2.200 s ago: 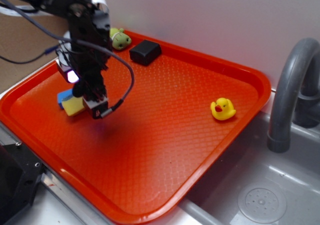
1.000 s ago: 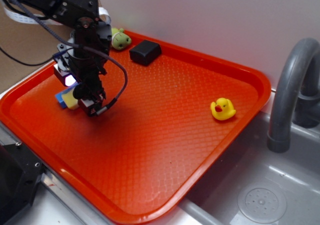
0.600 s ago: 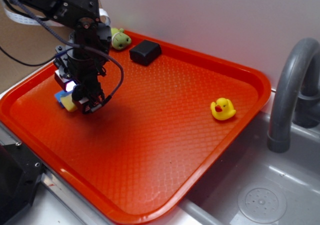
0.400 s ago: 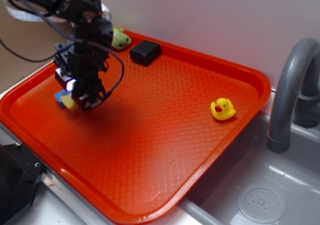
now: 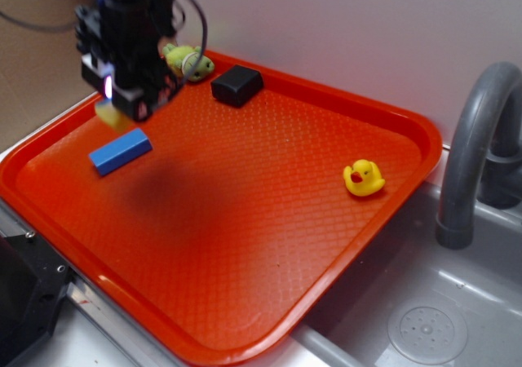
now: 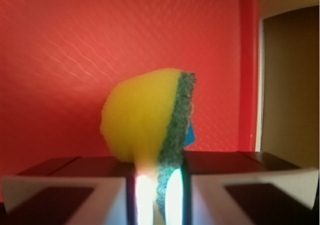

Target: Grab the green sponge.

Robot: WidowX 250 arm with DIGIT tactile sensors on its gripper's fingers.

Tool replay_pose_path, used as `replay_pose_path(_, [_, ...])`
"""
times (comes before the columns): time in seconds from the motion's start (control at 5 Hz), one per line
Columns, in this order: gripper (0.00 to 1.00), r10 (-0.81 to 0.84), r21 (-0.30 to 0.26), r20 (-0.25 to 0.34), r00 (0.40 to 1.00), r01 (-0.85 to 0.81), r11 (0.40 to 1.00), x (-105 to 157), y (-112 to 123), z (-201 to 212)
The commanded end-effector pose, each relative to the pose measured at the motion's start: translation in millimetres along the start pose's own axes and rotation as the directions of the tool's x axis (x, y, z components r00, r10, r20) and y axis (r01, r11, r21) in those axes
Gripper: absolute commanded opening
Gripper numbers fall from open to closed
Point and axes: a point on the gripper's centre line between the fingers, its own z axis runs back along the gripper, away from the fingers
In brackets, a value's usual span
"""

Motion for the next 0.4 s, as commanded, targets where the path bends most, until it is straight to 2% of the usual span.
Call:
replay_pose_path(0.0, [0.0, 0.0, -0.378, 0.073, 0.997, 0.027, 0.925, -22.7, 21.7, 50.5])
replay_pose_path(0.2, [0.0, -0.014, -0.48, 0.107, 0.994, 0.064, 0.875, -31.6, 33.1, 55.8])
